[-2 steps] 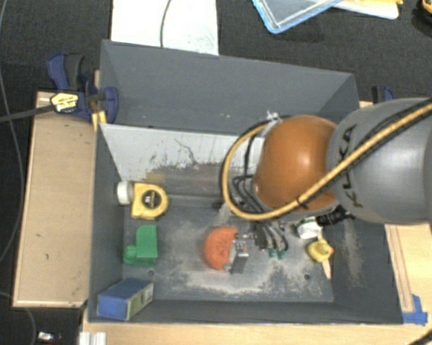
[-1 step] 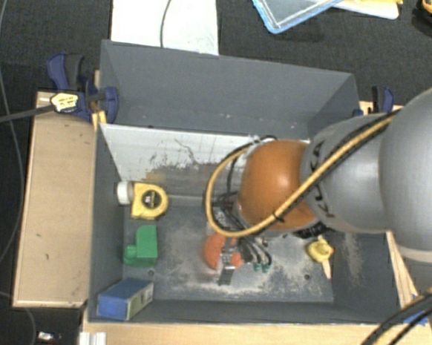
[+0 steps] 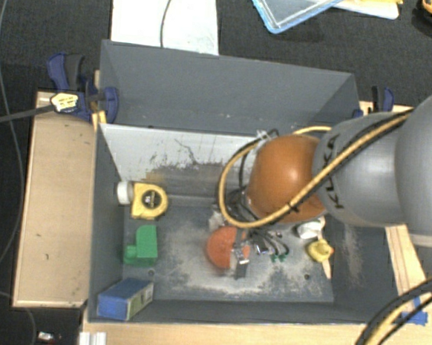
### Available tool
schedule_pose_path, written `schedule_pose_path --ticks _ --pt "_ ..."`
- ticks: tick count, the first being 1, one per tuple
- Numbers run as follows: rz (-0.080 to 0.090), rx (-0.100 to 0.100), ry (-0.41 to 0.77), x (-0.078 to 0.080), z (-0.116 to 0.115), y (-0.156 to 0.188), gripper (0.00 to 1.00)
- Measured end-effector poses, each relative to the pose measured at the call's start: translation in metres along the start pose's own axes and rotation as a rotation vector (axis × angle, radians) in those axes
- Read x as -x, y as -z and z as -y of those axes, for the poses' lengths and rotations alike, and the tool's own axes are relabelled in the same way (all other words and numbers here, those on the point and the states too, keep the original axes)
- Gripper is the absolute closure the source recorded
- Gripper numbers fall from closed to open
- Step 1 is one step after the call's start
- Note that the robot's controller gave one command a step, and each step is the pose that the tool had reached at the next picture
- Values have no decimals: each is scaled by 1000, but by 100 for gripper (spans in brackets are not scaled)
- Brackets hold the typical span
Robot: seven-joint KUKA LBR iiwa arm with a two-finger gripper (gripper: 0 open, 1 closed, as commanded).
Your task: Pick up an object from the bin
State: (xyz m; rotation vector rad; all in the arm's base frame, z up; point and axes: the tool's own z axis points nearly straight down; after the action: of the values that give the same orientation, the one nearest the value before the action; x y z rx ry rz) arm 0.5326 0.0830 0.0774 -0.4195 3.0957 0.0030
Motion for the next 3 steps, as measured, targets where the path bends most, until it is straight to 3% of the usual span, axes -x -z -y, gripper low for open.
schedule_pose_path --ticks 1,2,3 --pt "0 1 -101 -15 62 -5 100" --pt "0 1 -103 -15 62 -5 100" --pt "-2 1 -100 -11 75 65 100"
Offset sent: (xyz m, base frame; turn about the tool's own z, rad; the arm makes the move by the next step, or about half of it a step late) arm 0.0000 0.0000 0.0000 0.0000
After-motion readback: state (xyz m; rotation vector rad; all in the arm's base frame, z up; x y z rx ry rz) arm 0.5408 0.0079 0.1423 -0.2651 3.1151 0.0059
